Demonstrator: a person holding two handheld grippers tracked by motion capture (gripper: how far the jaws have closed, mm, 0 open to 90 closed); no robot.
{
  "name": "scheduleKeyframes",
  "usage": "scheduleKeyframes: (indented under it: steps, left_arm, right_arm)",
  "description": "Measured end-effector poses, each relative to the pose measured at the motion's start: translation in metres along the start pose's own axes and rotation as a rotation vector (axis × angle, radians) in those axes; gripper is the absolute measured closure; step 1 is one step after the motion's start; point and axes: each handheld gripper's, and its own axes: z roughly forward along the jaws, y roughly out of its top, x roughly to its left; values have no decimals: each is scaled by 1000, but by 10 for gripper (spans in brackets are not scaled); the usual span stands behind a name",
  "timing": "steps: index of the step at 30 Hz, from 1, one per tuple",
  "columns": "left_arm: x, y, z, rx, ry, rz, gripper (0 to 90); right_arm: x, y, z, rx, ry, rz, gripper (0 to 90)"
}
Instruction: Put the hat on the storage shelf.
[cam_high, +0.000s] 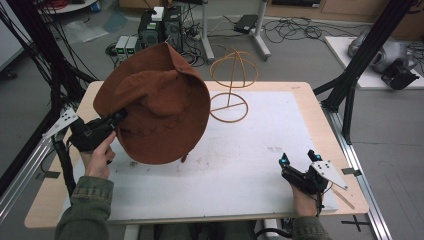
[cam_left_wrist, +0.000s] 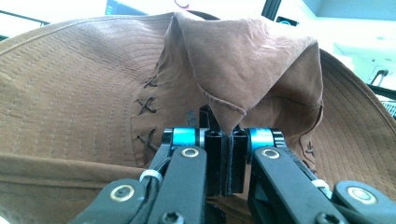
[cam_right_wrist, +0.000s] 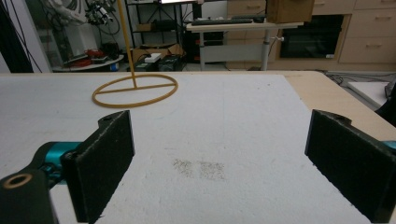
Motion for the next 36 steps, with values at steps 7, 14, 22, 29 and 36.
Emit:
scheduleKeyframes:
  steps: [7,14,22,29,36]
  left_arm:
    - [-6,15,30,2,3,21,887]
    - [-14,34,69,40,-18,59,887]
    - [-27,63,114,65,-50,107,887]
    - [-34,81,159,95,-53,131,886]
    - [-48,89,224,132,-74,133,886]
  right_arm:
    - [1,1,1,-5,5,-4,73]
    - [5,0,4,1,21,-12,73]
    - [5,0,6,1,36,-18,73]
    - [3,1,6,-5,34,2,73]
    - [3,1,7,-7,31,3,74]
